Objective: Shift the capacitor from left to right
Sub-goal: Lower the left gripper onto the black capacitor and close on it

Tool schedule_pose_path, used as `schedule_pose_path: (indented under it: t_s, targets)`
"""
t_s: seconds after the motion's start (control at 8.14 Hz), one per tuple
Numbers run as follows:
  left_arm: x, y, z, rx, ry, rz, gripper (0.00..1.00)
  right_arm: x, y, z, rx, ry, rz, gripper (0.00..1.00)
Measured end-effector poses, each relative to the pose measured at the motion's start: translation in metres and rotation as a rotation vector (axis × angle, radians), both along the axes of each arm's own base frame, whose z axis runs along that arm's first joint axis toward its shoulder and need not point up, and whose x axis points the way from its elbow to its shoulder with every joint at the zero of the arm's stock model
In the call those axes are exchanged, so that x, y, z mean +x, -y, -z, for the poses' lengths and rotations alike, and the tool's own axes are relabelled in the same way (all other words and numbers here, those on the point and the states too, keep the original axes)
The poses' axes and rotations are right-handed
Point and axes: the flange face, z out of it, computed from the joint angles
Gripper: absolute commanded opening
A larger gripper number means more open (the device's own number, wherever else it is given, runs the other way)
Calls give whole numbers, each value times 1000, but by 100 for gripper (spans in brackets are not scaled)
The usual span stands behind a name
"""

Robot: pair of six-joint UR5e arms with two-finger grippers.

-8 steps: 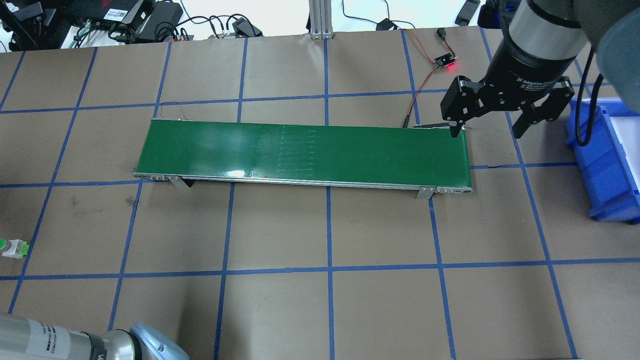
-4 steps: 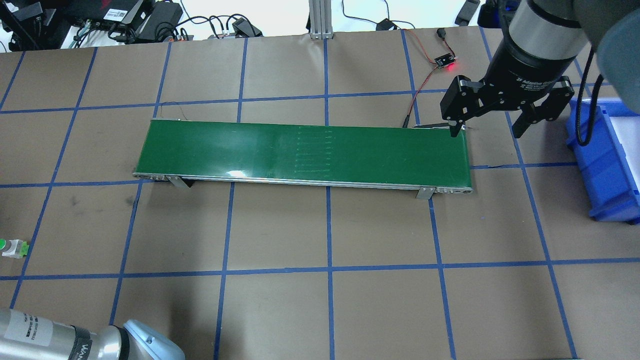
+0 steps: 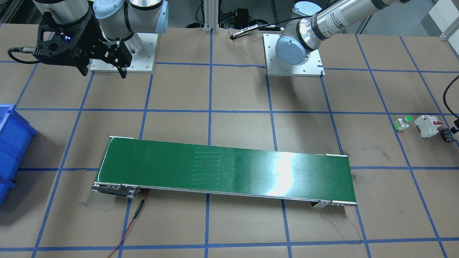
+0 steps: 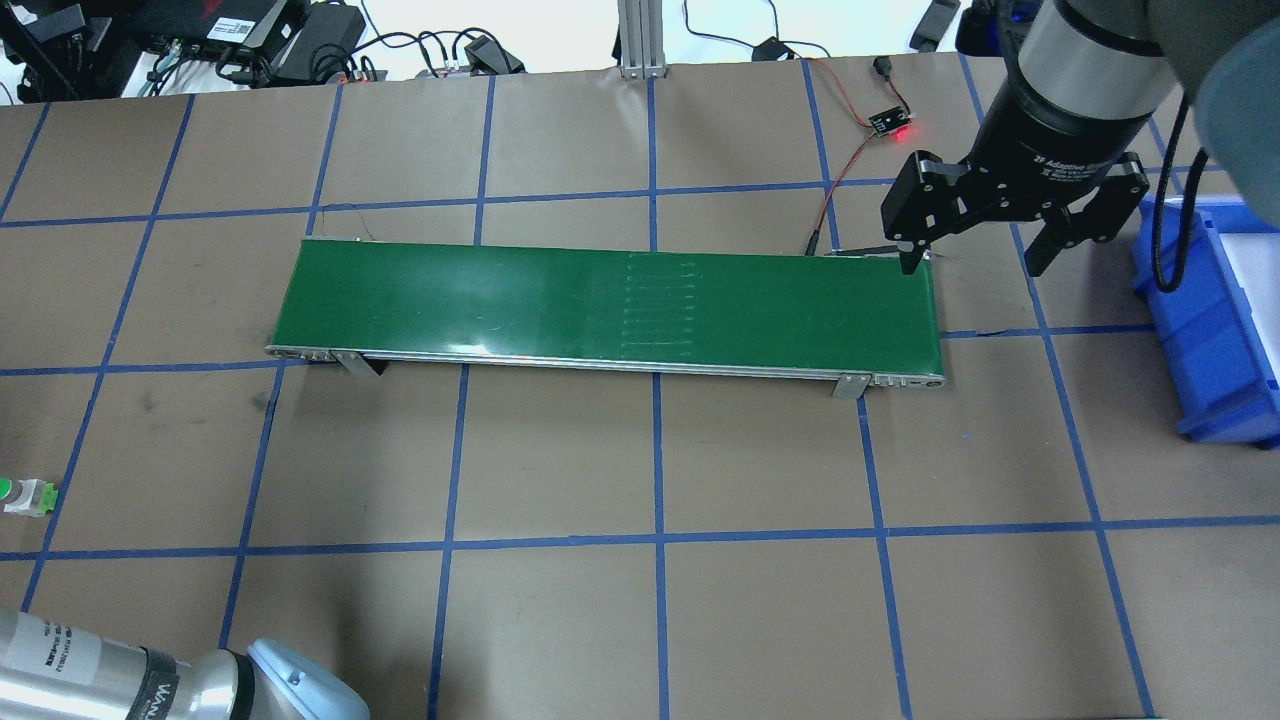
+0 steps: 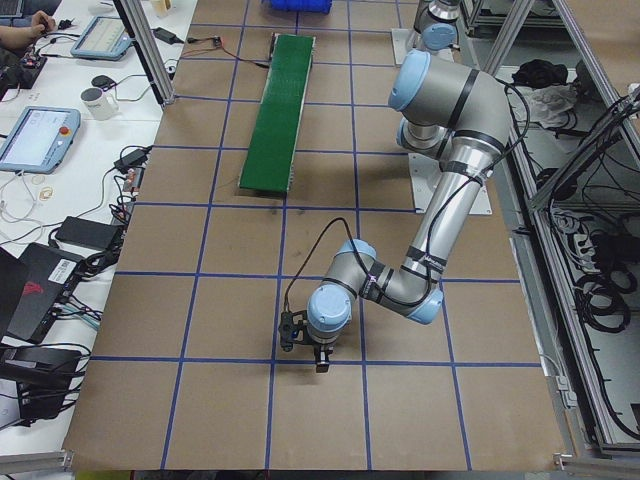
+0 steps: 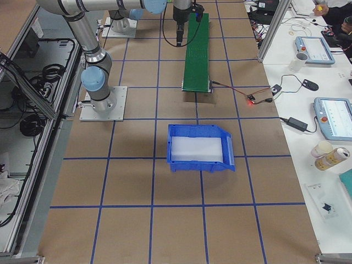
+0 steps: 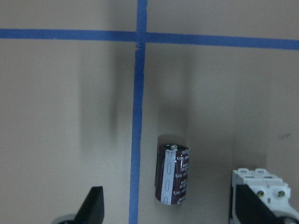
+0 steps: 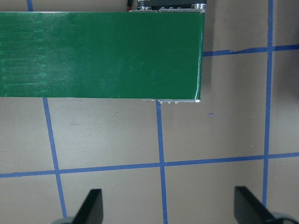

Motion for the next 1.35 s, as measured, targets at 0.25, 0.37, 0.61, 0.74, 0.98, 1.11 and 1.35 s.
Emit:
schedule_pose_path:
  t_s: [0.25,0.37,0.61,0.74,0.98,1.11,1.35]
  targets:
    - [2,1,11,0,-5,-1,100,0,0,0,1,0,0,100]
    - [2,2,15,2,-10,-2,100,0,0,0,1,0,0,100]
    - [3,2,25,7,-22,-4,100,0,1,1,0,0,-1,100]
    - [3,2,30,10,-26,-2,100,0,0,0,0,0,-1,100]
    - [5,3,32,4,-15,2,100,0,0,0,0,0,-1,100]
    - [6,3,33,3,-10,4,100,0,0,0,1,0,-1,100]
    - [6,3,36,6,-8,13,100,0,0,0,0,0,-1,100]
